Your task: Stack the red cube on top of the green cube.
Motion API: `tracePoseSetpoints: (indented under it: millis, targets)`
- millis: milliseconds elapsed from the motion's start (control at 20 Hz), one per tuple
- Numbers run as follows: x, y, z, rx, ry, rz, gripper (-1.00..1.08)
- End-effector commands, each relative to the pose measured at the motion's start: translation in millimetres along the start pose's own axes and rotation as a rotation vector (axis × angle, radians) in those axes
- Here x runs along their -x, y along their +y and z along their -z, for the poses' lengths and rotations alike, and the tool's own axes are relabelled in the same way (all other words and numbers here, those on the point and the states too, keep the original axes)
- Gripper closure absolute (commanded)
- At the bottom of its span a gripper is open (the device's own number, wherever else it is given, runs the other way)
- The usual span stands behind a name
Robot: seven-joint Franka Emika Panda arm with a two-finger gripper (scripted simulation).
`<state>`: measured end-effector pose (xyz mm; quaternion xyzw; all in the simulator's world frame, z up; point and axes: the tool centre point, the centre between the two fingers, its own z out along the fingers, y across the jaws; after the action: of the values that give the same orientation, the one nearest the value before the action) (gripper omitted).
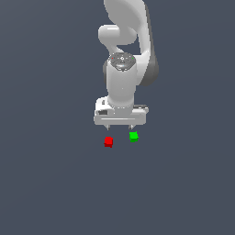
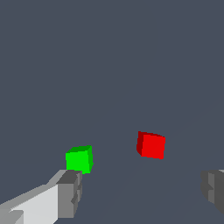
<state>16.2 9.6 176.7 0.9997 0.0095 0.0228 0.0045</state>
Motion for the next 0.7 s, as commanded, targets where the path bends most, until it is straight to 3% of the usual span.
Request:
tracePoseSetpoints:
  millis: [0, 300, 650]
  targets:
    - [0, 0, 0, 0.000, 0.000, 0.000, -0.92]
    - [2, 8, -15, 0.000, -0.006, -0.020, -0.92]
    - [9, 35, -66, -0.002, -0.028, -0.088, -0.92]
